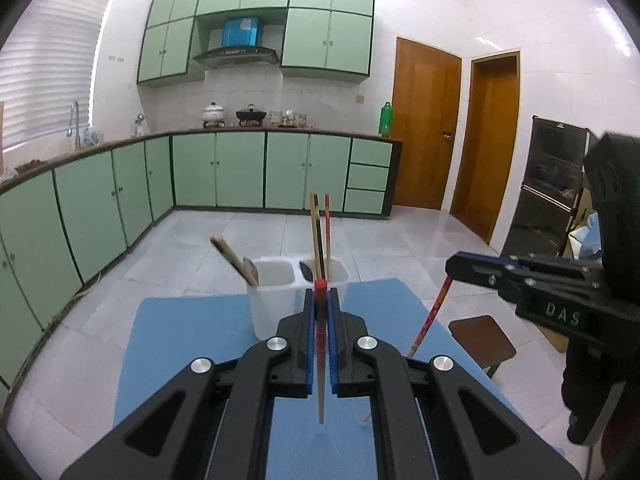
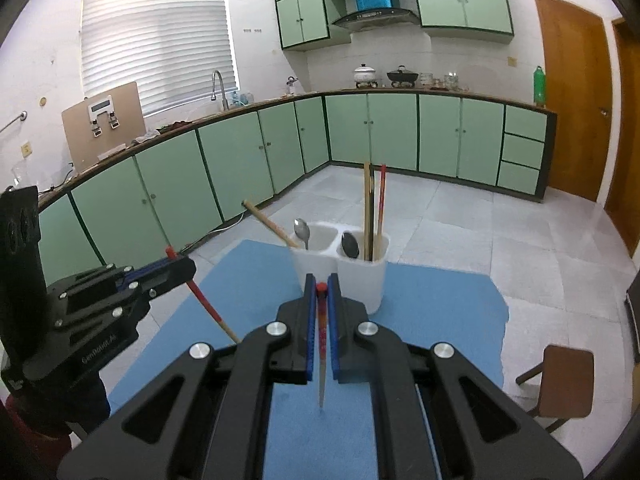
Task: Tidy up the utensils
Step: 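Lift both red chopsticks and lower them upright into the white holder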
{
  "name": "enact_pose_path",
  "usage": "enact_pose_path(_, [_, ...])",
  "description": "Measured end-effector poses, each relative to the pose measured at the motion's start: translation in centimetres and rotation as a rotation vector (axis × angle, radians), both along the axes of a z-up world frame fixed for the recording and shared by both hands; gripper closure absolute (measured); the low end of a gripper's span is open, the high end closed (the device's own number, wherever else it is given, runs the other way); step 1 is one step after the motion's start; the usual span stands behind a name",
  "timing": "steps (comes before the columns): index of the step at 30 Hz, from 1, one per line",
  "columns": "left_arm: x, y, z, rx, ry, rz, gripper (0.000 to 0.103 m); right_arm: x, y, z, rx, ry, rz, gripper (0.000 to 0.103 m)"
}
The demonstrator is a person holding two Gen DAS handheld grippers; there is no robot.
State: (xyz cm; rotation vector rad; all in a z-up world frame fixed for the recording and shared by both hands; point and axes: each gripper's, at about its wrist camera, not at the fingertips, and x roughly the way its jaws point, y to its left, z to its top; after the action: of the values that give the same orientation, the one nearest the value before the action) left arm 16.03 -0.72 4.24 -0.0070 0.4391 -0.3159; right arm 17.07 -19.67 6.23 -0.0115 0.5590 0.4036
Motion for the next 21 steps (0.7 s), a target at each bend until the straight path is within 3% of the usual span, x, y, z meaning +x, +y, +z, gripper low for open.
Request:
enact_pose_path(14, [6.3, -0.7, 7.5, 0.005, -0.192, 0.046, 0.097, 7.9, -0.7, 7.9, 0.035, -0.172, -0.060, 0.098])
enact_pose_path(21, [11.7, -1.4, 7.7, 0.022, -0.199, 0.065, 0.098, 13.2, -0.8, 6.9, 0.018, -0.175, -0.106, 0.098])
